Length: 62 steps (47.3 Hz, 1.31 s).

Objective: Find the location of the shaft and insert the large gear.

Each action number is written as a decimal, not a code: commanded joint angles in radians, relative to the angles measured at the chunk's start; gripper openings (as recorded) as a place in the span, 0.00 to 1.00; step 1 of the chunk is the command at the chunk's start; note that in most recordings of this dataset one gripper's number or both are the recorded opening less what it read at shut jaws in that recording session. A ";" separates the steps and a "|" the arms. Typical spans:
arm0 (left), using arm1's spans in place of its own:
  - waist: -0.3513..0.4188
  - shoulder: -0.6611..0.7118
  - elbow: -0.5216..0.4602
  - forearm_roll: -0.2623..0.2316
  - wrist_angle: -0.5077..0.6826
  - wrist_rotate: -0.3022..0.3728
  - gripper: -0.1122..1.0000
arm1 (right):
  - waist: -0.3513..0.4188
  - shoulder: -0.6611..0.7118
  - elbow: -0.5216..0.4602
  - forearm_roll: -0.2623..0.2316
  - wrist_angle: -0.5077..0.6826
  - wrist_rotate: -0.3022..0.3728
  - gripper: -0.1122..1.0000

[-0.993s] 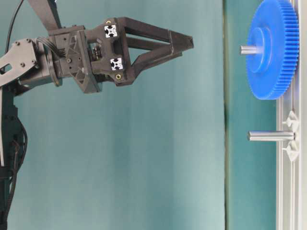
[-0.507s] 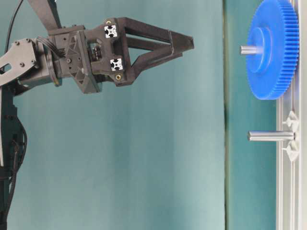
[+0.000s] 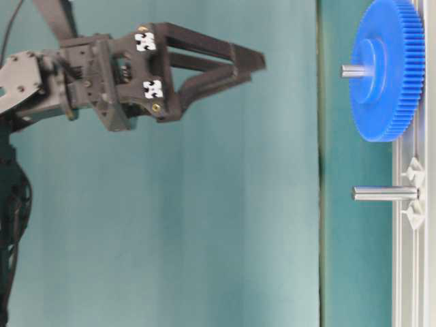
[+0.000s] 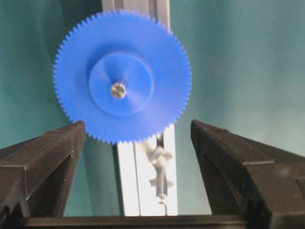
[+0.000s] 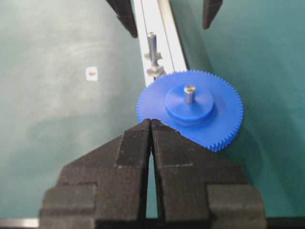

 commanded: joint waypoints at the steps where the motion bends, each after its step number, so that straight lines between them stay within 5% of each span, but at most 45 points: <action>1: -0.006 -0.009 -0.058 0.002 0.028 0.003 0.87 | -0.002 0.006 -0.015 0.000 -0.005 0.008 0.12; 15: -0.006 0.038 -0.176 0.002 0.038 0.008 0.87 | -0.002 0.006 -0.017 0.000 -0.005 0.008 0.12; 34: 0.008 0.034 -0.172 0.003 0.032 -0.021 0.86 | -0.002 -0.018 -0.015 0.000 0.011 0.008 0.12; 46: 0.037 -0.048 -0.046 0.003 0.008 -0.072 0.86 | -0.002 -0.023 -0.018 0.000 0.025 0.008 0.12; 54: 0.032 -0.150 0.104 0.002 -0.166 -0.089 0.86 | -0.002 -0.025 -0.015 0.000 0.025 0.008 0.12; 62: 0.006 -0.178 0.140 0.002 -0.229 -0.086 0.87 | -0.002 -0.026 -0.015 0.000 0.026 0.008 0.12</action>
